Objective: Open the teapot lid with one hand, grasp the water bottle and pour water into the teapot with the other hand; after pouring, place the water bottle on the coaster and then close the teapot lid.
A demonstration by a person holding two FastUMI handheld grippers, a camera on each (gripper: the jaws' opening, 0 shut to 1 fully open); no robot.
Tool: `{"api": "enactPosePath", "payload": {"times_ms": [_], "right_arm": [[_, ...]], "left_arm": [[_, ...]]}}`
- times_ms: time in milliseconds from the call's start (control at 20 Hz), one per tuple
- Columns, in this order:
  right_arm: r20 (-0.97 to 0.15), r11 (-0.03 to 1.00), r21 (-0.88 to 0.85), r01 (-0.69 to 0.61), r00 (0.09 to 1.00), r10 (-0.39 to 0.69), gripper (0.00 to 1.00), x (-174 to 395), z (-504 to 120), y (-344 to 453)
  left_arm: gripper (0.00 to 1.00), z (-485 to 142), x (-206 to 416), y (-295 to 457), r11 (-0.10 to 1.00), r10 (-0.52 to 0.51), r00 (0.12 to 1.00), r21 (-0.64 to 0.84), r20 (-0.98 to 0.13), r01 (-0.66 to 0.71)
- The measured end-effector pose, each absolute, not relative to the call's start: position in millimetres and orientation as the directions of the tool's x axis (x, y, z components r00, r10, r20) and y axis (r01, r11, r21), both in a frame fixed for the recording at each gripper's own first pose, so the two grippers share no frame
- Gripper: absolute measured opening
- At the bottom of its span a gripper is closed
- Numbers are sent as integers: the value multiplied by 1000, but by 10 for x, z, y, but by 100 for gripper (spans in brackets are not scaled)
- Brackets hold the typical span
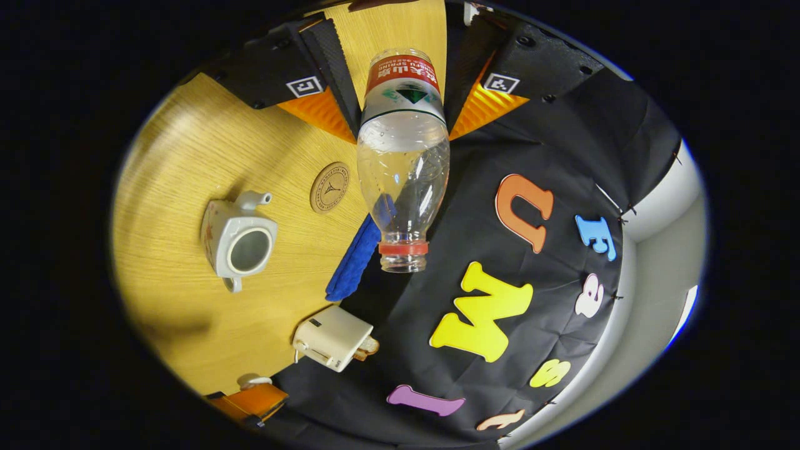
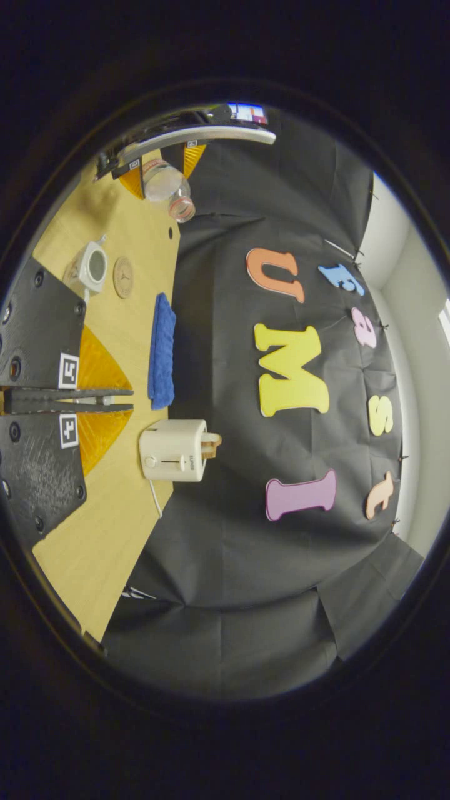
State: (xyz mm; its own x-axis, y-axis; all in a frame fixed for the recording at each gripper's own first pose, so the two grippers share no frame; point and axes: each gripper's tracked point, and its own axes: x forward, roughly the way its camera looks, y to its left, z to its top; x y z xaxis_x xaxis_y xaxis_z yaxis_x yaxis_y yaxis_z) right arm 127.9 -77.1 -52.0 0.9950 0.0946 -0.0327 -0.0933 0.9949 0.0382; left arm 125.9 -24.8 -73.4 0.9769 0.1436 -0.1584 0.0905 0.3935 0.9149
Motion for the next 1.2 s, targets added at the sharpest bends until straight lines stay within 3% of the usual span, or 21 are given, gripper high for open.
{"api": "enactPosePath", "payload": {"times_ms": [400, 850, 1200], "right_arm": [[-48, 986, 129, -108, 992, 115, 0, 1347, -575, -927], [-42, 988, 102, -117, 992, 122, 0, 1338, -589, -909], [-24, 990, 61, -125, 992, 127, 0, 1291, -534, -864]], "left_arm": [[77, -769, 1193, -429, 108, 162, 969, 980, -185, 169], [77, -827, 1151, -577, -161, 188, 959, 957, -211, 242], [77, -772, 1164, -548, -289, 219, 955, 921, -201, 260]]}}
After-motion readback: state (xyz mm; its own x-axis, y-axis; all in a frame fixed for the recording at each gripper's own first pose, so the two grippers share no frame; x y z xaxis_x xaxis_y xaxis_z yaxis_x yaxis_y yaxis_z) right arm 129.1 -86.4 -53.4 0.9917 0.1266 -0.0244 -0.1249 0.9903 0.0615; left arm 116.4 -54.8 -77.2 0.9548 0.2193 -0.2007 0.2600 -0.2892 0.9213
